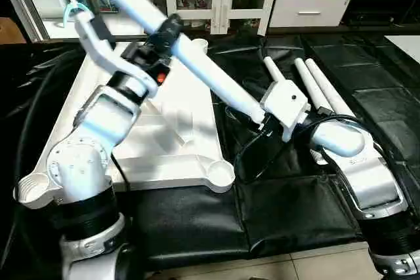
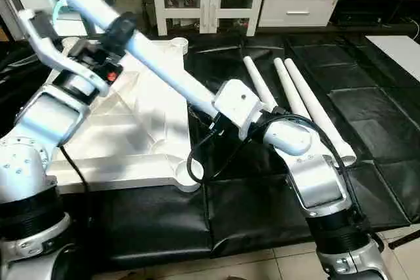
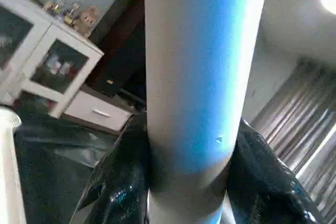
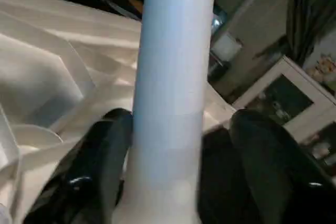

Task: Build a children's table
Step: Pick table leg

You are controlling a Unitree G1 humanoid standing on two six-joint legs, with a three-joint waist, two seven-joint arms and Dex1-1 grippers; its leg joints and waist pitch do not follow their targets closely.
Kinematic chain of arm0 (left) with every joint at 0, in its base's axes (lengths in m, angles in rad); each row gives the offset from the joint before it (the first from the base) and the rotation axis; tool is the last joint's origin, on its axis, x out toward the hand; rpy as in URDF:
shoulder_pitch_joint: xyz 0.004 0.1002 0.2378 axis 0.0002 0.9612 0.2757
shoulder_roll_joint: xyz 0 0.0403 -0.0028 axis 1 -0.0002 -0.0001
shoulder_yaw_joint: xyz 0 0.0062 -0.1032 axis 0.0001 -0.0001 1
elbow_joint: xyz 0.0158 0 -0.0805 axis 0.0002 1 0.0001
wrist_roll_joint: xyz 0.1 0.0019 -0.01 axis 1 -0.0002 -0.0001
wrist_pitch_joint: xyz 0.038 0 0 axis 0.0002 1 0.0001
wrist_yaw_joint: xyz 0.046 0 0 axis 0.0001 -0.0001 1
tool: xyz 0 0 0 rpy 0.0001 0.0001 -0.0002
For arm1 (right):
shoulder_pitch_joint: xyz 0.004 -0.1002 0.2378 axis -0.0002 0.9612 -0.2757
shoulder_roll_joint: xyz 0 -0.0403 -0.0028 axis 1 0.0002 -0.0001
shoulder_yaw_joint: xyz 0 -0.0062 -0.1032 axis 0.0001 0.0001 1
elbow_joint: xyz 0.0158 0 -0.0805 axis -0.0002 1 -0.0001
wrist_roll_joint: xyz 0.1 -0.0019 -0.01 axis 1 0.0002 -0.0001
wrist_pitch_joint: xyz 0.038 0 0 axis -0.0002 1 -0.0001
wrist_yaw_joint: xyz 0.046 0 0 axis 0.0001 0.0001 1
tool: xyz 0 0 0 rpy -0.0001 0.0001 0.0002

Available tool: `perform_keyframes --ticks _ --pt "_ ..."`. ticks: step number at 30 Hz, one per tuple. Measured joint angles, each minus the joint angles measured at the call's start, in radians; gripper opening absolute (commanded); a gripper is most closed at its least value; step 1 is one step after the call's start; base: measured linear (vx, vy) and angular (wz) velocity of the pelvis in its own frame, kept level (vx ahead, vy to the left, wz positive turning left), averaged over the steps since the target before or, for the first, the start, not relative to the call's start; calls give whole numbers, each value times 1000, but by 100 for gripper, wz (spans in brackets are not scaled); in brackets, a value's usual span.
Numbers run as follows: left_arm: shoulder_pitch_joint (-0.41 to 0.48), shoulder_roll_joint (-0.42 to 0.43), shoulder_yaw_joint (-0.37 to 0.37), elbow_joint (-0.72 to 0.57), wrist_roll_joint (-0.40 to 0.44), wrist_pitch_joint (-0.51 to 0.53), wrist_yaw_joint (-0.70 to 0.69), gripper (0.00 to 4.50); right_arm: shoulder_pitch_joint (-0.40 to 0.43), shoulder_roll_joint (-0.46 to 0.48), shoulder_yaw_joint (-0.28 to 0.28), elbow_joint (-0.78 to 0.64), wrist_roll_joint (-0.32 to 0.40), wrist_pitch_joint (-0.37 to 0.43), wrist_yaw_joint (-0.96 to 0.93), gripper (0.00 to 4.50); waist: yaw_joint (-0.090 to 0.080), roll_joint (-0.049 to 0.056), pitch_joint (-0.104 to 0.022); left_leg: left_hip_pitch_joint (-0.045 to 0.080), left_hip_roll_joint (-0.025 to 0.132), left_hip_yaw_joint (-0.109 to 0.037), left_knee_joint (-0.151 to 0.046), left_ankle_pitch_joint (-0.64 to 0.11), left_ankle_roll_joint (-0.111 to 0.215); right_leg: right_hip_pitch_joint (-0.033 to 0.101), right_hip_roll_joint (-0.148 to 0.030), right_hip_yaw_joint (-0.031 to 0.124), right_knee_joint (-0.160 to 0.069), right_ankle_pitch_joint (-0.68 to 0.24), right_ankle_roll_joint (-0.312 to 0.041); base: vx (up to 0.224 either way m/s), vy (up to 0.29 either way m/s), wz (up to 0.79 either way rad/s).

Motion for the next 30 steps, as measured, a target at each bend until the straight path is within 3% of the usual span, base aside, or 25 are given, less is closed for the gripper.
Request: perform_keyframes --ticks 5,7,10,15,22,30 --pt "16 67 -180 -29 211 -122 -36 167 -16 76 9 86 -72 0 -129 379 -3 2 0 1 0 0 -1 1 -4 0 0 0 0 1 1 0 0 0" --pt "26 62 -227 -28 308 -195 -32 167 -40 140 9 137 -101 1 -217 379 -8 2 0 1 1 0 -2 2 -6 -1 1 0 0 3 2 0 0 0" --pt "26 56 -260 -28 363 -235 -30 167 -60 180 13 172 -127 -2 -288 379 -5 2 0 2 1 0 -5 3 -9 -1 1 0 0 3 2 0 0 0" --pt "28 47 -263 -28 399 -276 -21 167 -92 216 44 229 -172 -53 -347 379 -4 2 0 2 1 0 -6 4 -11 -1 1 0 0 4 3 0 0 0" --pt "37 -6 -265 -28 386 -309 -35 167 -148 222 110 340 -259 -113 -389 379 -3 2 0 2 0 0 -6 5 -11 -1 1 0 0 5 3 0 0 0" --pt "37 -7 -261 -28 376 -319 -42 167 -149 218 108 380 -264 -142 -403 379 -4 2 0 2 1 0 -6 5 -12 -1 1 0 0 6 3 0 0 0"
